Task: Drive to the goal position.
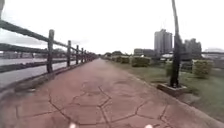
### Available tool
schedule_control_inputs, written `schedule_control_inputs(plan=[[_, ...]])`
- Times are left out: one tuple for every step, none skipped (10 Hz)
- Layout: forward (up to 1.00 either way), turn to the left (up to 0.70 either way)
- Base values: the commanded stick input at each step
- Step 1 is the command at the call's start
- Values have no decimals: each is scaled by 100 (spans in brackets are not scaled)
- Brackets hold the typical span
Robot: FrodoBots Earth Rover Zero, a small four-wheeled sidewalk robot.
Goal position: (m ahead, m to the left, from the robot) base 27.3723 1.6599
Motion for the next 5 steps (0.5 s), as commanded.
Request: schedule_control_inputs(plan=[[91, 0], [91, 0], [91, 0], [91, 0], [91, 0]])
